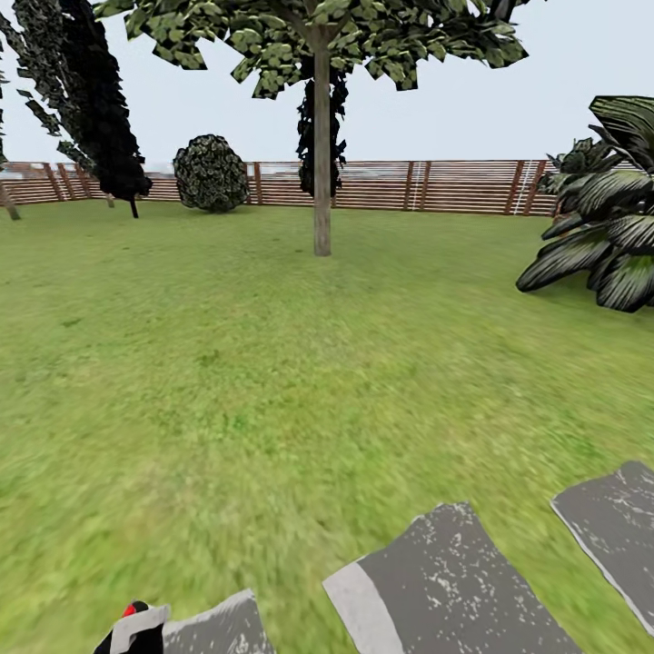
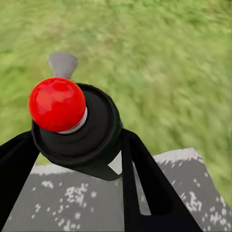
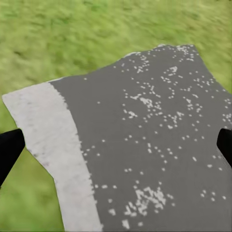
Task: In the garden, pick up the pesticide atomizer on the floor and spray pesticide onto both trees until each tree trunk is fully covered.
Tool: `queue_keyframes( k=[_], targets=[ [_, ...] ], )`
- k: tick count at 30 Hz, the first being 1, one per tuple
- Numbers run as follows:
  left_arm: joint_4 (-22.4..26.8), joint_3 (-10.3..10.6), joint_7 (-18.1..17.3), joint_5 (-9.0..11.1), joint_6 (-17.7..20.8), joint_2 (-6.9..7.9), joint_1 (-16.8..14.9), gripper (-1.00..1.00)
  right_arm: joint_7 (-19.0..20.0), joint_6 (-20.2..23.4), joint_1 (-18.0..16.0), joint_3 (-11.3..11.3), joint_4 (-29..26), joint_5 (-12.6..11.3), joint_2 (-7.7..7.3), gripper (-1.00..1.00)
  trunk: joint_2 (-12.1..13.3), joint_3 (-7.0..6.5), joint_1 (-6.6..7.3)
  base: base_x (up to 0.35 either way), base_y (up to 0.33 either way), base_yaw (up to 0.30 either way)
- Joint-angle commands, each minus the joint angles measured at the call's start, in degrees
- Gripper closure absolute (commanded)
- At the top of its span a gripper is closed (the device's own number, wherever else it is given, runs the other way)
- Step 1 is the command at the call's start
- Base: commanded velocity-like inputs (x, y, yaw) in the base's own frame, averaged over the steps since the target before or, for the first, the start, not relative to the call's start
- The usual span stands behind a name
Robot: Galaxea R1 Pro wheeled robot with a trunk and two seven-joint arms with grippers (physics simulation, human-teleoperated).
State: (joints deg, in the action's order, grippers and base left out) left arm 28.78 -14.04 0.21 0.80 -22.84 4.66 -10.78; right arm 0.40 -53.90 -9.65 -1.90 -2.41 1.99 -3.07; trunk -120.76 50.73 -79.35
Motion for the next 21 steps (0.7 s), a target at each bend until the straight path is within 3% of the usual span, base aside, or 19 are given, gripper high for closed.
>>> queue_keyframes(
  k=[1, 21],
  targets=[
    [0.0, 0.0, 0.0, 0.1, -0.2, 0.0, 0.0, 1.0, 0.0, -0.1, 0.0, -0.2, 0.0, 0.2, 0.0, -1.0, 0.0, 0.05, -0.03, 0.34, 0.0, 0.0],
    [0.1, 0.0, 0.0, 0.1, -0.2, 0.0, 0.0, 1.0, 0.0, -0.1, 0.0, -0.2, 0.0, 0.2, 0.0, -1.0, 0.0, 0.05, -0.03, 0.34, 0.0, 0.0]
  ],
)
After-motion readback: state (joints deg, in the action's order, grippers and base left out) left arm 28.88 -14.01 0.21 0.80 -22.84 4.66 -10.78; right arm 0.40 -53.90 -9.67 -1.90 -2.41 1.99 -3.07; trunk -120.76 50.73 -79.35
